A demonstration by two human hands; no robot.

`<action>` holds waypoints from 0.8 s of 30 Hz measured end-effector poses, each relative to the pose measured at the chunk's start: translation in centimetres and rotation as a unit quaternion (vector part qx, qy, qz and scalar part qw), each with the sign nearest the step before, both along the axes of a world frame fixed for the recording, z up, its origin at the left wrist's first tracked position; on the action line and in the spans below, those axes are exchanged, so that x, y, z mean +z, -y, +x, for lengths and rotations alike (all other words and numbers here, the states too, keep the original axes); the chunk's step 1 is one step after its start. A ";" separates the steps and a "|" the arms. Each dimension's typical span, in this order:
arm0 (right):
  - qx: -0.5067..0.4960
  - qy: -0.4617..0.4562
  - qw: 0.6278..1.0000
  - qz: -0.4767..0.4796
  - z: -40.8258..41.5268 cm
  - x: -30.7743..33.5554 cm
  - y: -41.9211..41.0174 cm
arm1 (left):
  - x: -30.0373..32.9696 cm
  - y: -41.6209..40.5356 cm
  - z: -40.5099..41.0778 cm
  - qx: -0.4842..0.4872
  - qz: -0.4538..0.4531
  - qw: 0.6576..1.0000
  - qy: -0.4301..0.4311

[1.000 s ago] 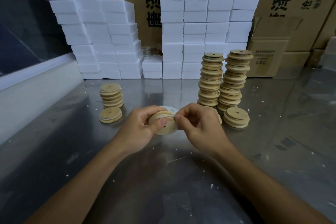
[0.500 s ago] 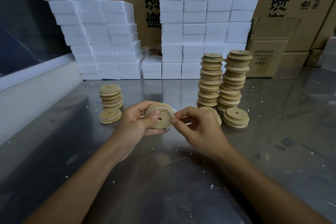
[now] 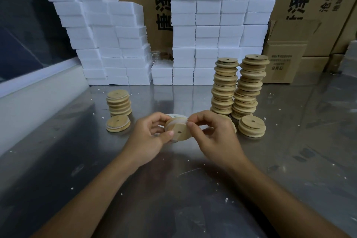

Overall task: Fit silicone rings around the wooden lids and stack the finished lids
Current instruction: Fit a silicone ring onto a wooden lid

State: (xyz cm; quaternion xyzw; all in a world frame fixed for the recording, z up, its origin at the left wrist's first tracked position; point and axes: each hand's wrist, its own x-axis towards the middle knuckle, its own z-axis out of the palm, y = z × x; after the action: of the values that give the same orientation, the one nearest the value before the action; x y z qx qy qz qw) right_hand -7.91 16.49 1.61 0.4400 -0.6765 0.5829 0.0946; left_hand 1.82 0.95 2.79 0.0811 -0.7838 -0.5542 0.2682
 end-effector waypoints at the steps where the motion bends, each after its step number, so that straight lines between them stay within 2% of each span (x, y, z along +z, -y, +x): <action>1: -0.001 -0.005 1.000 0.001 0.0 0.0 0.0 | 0.0 0.1 0.0 0.004 -0.004 1.000 -0.003; 5: -0.005 -0.001 1.000 0.001 -0.3 -0.2 0.0 | -0.2 0.1 0.0 0.020 0.003 1.000 -0.010; 9: 0.013 0.011 1.000 0.010 -0.3 -0.1 0.0 | -0.1 -0.2 0.1 0.003 0.063 0.998 -0.019; 15: 0.044 0.069 0.997 -0.001 -0.2 0.1 -0.1 | 0.2 -0.5 0.3 0.001 -0.075 0.997 -0.036; 19: 0.039 0.103 0.994 -0.012 -0.1 0.0 0.1 | 0.2 -0.9 0.3 0.021 -0.115 0.991 -0.064; 24: -0.005 0.018 1.000 0.014 0.4 -0.2 0.2 | 0.1 -0.7 0.0 0.055 -0.096 0.992 -0.061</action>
State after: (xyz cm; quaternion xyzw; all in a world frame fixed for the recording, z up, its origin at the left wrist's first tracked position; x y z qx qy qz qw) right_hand -7.55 16.29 1.41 0.4273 -0.6887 0.5805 0.0791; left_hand 1.85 1.62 2.88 0.0640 -0.8102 -0.4643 0.3521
